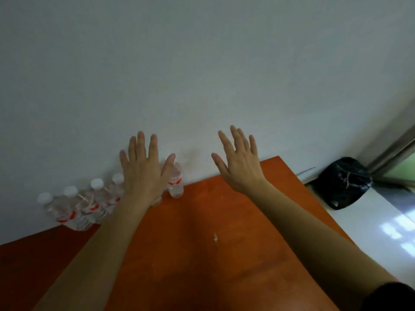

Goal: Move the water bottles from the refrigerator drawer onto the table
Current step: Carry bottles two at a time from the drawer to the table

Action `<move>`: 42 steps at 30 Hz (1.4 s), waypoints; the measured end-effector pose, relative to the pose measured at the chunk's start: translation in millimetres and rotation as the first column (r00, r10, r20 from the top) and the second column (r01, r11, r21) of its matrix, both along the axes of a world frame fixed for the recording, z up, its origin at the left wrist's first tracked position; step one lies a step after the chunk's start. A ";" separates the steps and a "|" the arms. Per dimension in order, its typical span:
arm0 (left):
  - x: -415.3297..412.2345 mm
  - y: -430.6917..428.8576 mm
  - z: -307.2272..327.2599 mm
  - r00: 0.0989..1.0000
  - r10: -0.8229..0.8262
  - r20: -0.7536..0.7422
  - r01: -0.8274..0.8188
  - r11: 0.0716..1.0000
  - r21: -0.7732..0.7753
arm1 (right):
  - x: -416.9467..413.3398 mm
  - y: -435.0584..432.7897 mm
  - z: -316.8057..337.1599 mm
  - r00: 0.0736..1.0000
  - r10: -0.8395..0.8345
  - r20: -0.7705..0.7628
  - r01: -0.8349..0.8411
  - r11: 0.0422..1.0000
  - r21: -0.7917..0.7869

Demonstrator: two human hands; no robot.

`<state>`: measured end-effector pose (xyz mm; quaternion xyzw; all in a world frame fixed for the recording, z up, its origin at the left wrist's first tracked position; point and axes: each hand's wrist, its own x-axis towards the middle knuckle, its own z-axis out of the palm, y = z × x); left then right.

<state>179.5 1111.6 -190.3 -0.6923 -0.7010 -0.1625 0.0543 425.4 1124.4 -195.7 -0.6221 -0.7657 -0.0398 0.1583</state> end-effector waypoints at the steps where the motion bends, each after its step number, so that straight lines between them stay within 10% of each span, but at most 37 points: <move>1: 15.1 -1.1 13.4 1.000 -0.025 0.004 0.025 0.999 0.036 | 14.6 -10.6 10.9 0.999 -0.037 0.023 0.036 0.998 0.043; 18: 412.8 -199.7 92.0 0.813 -0.579 -0.064 0.577 0.786 0.220 | 385.4 -360.6 67.2 0.773 -0.634 0.033 0.613 0.759 0.217; 42: 1042.7 -620.1 27.3 -0.029 -0.997 -0.070 0.994 -0.036 0.104 | 797.3 -900.0 8.1 -0.112 -0.987 0.116 0.988 -0.098 0.123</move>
